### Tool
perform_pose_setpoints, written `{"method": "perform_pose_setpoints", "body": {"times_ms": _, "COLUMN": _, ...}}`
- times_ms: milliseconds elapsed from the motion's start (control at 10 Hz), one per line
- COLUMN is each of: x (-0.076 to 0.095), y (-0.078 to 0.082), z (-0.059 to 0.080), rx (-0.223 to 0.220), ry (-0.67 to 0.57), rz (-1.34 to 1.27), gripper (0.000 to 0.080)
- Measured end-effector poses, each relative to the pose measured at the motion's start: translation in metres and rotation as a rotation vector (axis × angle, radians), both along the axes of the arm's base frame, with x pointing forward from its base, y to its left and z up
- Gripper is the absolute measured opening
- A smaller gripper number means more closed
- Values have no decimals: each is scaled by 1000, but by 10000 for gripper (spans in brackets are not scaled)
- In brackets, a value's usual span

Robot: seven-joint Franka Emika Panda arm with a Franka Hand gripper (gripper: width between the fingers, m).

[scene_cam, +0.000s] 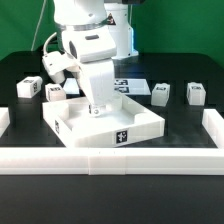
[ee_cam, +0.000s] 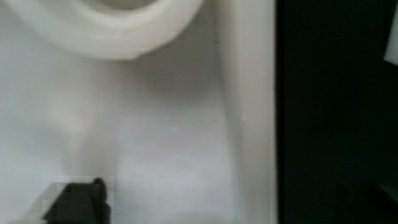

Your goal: Assemble one leg

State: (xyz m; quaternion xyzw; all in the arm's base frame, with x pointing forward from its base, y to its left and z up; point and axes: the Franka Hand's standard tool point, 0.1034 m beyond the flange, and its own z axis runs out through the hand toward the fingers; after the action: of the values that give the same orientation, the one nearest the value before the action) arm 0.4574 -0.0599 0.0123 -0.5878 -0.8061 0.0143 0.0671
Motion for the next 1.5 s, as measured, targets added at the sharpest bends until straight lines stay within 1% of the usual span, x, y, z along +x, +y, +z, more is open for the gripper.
{"method": "perform_pose_setpoints", "body": {"times_ms": 100, "x": 0, "y": -1, "z": 0, "rx": 0, "ry": -1, "rz": 0, "gripper": 500}}
{"method": "perform_pose_setpoints", "body": {"times_ms": 200, "x": -1, "y": -1, "z": 0, "rx": 0, "ry": 0, "rz": -1, "gripper": 500}}
{"method": "perform_pose_setpoints", "body": {"times_ms": 300, "x": -1, "y": -1, "z": 0, "rx": 0, "ry": 0, "rz": -1, "gripper": 363}}
{"method": "perform_pose_setpoints", "body": {"times_ms": 400, "x": -1, "y": -1, "z": -1, "rx": 0, "ry": 1, "rz": -1, "gripper": 173}}
{"method": "perform_pose_setpoints", "body": {"times_ms": 500, "x": -1, "y": -1, "z": -1, "rx": 0, "ry": 1, "rz": -2, "gripper": 173}}
{"method": "perform_pose_setpoints", "body": {"times_ms": 600, "x": 0, "y": -1, "z": 0, "rx": -2, "ry": -5, "rz": -2, "gripper": 65}}
{"method": "perform_pose_setpoints", "body": {"times_ms": 1200, "x": 1, "y": -2, "z": 0, "rx": -2, "ry": -6, "rz": -2, "gripper": 65}}
{"method": "perform_pose_setpoints", "body": {"times_ms": 1300, "x": 0, "y": 1, "z": 0, "rx": -5, "ry": -8, "rz": -33, "gripper": 65}}
{"method": "perform_pose_setpoints", "body": {"times_ms": 1400, "x": -1, "y": 16, "z": -1, "rx": -16, "ry": -21, "rz": -118, "gripper": 65}}
{"method": "perform_pose_setpoints", "body": {"times_ms": 1500, "x": 0, "y": 30, "z": -1, "rx": -13, "ry": -26, "rz": -151, "gripper": 65}}
